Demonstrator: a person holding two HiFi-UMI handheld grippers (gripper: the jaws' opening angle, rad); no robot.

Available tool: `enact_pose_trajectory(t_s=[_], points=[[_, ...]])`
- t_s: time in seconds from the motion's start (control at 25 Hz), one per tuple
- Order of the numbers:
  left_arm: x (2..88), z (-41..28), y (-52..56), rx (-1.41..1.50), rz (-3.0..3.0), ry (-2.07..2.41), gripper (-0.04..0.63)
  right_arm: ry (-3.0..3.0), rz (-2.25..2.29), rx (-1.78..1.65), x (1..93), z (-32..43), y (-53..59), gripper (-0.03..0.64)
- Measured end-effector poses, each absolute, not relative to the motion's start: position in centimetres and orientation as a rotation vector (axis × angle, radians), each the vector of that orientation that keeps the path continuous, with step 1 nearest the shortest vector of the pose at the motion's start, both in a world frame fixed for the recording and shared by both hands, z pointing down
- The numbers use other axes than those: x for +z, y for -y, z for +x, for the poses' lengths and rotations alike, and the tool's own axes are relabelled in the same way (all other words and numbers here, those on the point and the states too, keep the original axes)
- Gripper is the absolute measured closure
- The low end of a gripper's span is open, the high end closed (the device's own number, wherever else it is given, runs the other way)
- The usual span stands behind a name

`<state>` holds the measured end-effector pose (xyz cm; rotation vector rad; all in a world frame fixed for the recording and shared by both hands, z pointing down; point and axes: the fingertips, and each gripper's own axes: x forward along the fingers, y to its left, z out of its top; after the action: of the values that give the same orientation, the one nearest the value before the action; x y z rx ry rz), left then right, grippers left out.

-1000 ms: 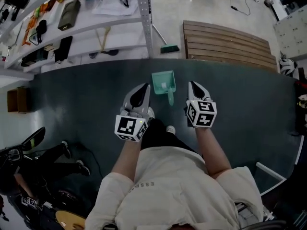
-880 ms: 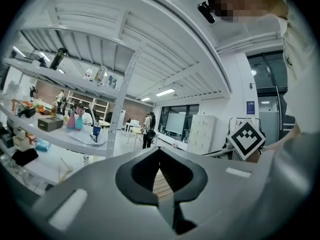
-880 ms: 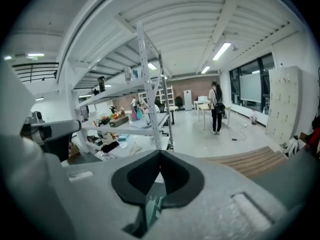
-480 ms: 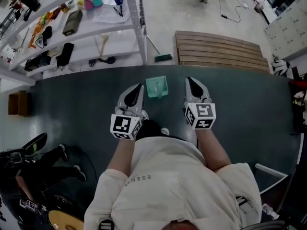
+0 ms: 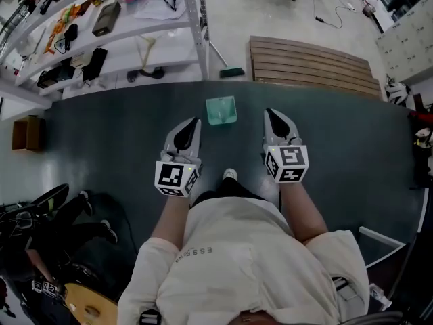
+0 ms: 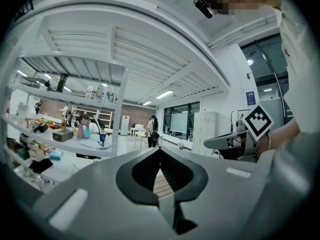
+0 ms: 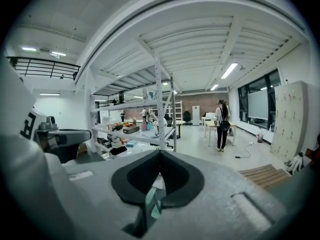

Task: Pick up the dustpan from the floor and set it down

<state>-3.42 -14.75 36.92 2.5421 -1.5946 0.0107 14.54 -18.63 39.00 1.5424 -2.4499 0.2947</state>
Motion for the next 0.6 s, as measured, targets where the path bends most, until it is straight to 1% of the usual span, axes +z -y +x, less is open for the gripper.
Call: enact_pose_trajectory(t_s=[0.28,0.6], points=[[36.8,-3.7,7.3,-0.022,2.517,1.595,0.580,2.450,1.533,0.289,38.4,14.4,11.4,0.627],[36.5,-4.0,-6.8,-0.045,2.499,1.604,0.580,2.461,1.535,0.255,36.7,14.0,-1.9,0.627]])
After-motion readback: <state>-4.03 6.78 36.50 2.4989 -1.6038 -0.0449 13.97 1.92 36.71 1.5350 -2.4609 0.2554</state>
